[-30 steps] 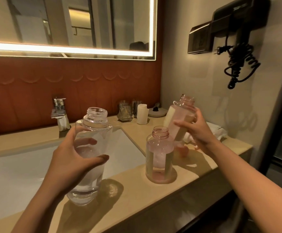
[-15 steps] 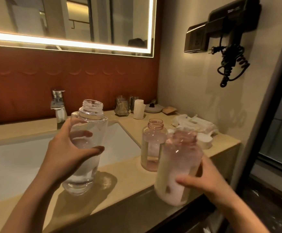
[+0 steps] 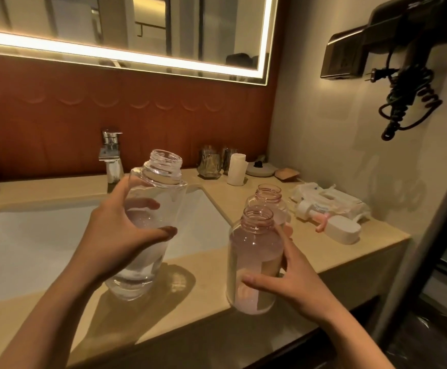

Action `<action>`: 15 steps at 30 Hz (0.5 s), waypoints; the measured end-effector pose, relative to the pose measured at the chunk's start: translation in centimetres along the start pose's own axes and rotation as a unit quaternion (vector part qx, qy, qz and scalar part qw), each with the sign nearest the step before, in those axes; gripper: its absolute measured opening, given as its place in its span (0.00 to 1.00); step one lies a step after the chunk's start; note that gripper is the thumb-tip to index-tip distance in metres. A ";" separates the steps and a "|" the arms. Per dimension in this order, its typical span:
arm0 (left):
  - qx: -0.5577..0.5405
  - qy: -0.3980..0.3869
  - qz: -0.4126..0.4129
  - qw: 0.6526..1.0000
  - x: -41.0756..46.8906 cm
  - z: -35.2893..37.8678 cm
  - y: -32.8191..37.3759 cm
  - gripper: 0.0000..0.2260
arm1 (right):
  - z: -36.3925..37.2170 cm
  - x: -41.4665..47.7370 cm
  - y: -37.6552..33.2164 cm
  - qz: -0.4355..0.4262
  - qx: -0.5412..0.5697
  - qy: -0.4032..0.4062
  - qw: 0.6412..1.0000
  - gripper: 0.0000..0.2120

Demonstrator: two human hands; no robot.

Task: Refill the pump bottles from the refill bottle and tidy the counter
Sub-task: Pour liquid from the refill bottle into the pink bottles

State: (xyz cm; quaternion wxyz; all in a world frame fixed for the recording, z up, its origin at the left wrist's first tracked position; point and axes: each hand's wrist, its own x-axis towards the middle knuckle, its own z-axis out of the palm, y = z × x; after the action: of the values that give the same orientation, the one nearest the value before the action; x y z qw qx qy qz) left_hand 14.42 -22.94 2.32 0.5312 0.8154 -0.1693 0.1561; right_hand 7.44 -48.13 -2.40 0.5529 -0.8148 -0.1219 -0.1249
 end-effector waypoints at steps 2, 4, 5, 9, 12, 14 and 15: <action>0.000 0.000 -0.001 1.000 0.1 0.1 -0.1 0.36 | -0.5 0.8 0.7 -0.002 -0.003 0.005 1.000 0.42; 0.002 0.002 0.000 1.000 0.2 0.3 -0.2 0.36 | -1.0 1.7 1.3 0.001 -0.004 0.013 1.000 0.43; 0.004 0.002 0.001 1.000 0.3 0.4 -0.2 0.36 | -1.3 2.1 1.6 0.003 -0.003 0.015 1.000 0.44; 0.009 -0.006 0.002 1.000 0.7 0.8 -0.1 0.38 | -2.1 3.9 2.7 0.006 -0.010 0.017 1.000 0.47; 0.009 -0.010 0.007 1.000 1.0 1.2 0.1 0.39 | -2.5 5.0 3.7 0.008 -0.020 0.020 1.000 0.52; 0.012 -0.013 0.011 1.000 1.2 1.5 0.2 0.39 | -2.4 5.3 4.1 0.005 -0.010 0.025 1.000 0.50; 0.014 -0.017 0.012 1.000 1.4 1.7 0.2 0.39 | -2.2 5.3 4.4 0.002 0.001 0.031 1.000 0.47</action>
State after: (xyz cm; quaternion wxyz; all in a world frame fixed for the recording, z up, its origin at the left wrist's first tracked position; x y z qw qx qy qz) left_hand 15.68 -24.71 2.40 0.5148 0.8232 -0.1856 0.1512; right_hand 13.73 -51.47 -3.61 0.5572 -0.8103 -0.1034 -0.1488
